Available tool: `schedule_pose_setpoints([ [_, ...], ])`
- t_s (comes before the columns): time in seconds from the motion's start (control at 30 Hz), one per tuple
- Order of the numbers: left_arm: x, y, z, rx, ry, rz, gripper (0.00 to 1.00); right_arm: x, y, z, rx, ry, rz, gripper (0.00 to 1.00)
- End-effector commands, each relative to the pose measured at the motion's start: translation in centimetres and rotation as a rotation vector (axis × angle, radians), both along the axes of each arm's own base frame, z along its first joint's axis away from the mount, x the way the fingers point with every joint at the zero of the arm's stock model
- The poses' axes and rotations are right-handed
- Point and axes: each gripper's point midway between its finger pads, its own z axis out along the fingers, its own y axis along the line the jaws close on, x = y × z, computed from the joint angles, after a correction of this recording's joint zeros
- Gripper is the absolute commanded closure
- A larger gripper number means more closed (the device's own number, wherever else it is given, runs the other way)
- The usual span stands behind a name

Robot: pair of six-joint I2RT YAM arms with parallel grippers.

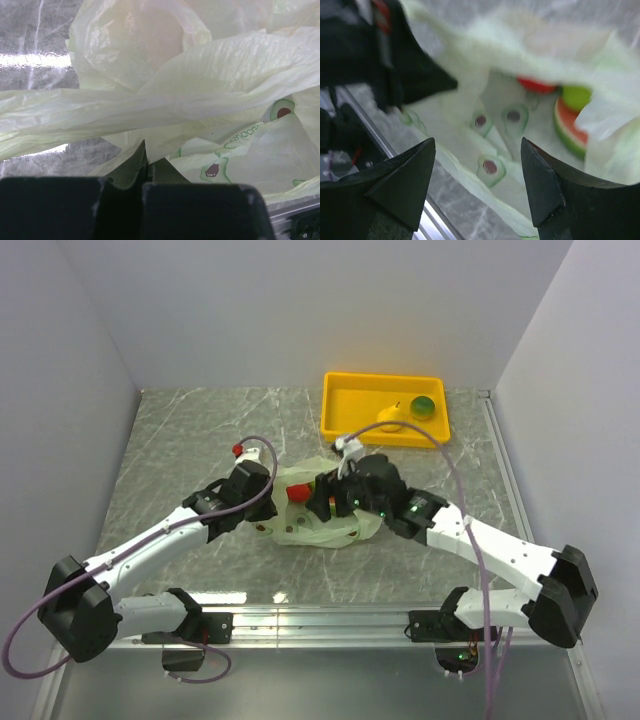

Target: Untie the knot of the plastic bag and take out the fruit

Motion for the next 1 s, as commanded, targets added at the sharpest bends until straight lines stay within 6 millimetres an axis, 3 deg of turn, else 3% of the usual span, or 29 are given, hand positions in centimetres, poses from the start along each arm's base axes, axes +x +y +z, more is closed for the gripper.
schedule_pose_setpoints([
  [0.0, 0.7, -0.5, 2.6, -0.052, -0.068, -0.002, 0.99, -0.6, -0.6, -4.4, -0.059, 0.083, -0.068, 0.25],
  [0.17, 0.2, -0.9, 2.8, -0.086, -0.063, -0.012, 1.0, 2.4, -3.1, -8.6, -0.176, 0.116, -0.236, 0.25],
  [0.37, 0.1, -1.0, 3.1, -0.094, -0.061, -0.024, 1.0, 7.4, -5.8, -8.8, -0.271, 0.085, -0.428, 0.23],
  [0.53, -0.1, -1.3, 2.9, -0.104, -0.054, -0.038, 0.99, 9.4, -5.3, -8.4, -0.31, 0.04, -0.424, 0.2],
  [0.57, -0.1, -1.4, 2.8, -0.107, -0.05, -0.04, 1.0, 9.8, -5.6, -9.5, -0.338, 0.053, -0.442, 0.2],
  [0.63, -0.2, -1.6, 2.4, -0.114, -0.039, -0.04, 1.0, 10.8, -6.4, -9.6, -0.351, 0.063, -0.514, 0.19],
  [0.7, -0.2, -1.6, 2.0, -0.114, -0.031, -0.031, 0.99, 11.1, -5.5, -8.7, -0.32, 0.045, -0.486, 0.2],
  [0.73, -0.3, -1.5, 1.6, -0.116, -0.023, -0.019, 0.99, 10.1, -3.5, -8.2, -0.271, 0.05, -0.395, 0.21],
  [0.83, -0.5, -0.8, 0.5, -0.107, -0.013, 0.026, 0.99, 8.1, -0.2, -6.4, -0.166, 0.01, -0.255, 0.22],
  [0.97, -0.7, -0.1, -0.3, -0.114, -0.007, 0.081, 0.99, 6.2, 2.8, -7.7, -0.117, 0.071, -0.164, 0.23],
])
